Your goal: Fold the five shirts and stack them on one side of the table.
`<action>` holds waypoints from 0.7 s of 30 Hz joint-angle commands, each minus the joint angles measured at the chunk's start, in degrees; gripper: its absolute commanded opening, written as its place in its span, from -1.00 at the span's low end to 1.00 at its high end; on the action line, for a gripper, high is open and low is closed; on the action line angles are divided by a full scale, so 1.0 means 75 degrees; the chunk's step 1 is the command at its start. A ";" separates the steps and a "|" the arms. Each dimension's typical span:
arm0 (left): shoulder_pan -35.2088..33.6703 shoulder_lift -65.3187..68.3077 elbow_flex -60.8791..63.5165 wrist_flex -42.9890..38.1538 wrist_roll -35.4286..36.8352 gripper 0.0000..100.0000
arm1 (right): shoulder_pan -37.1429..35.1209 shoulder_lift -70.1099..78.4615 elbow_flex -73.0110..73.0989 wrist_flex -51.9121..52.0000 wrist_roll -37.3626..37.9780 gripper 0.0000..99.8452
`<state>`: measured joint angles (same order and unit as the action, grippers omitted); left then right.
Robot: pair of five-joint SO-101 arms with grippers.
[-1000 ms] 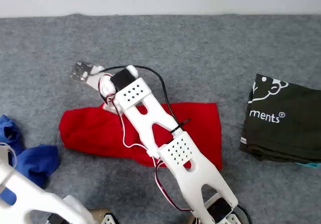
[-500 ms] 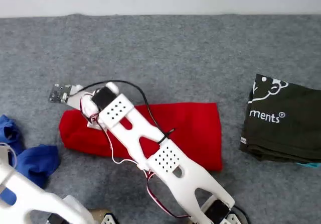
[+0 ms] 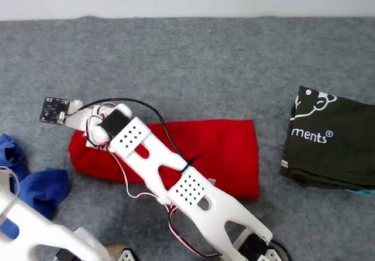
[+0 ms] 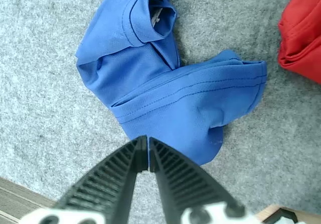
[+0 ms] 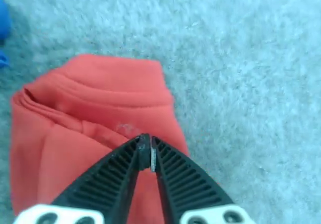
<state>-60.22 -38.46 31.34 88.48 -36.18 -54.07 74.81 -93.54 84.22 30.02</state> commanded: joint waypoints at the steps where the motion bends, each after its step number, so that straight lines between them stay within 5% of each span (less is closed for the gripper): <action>1: 0.0012 -0.0223 -0.0111 -0.0082 -0.0047 -0.97 | 0.0006 -0.0967 -0.0375 0.0522 0.0070 -0.98; 8: 0.0000 -0.0223 -0.0111 -0.0082 -0.0047 -0.97 | 0.0217 -0.1354 -0.0340 0.2479 0.0012 -0.97; 14: 0.0000 -0.0223 -0.0123 -0.0082 -0.0047 -0.97 | 0.0522 -0.1659 -0.0176 0.2526 -0.0973 -0.97; 21: -0.0012 -0.0234 -0.0170 -0.0082 -0.0047 -0.97 | 0.0850 -0.3065 0.2872 0.2526 -0.1008 -0.98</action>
<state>-60.22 -38.46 31.34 88.48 -36.18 -49.85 60.13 -80.97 100.48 23.16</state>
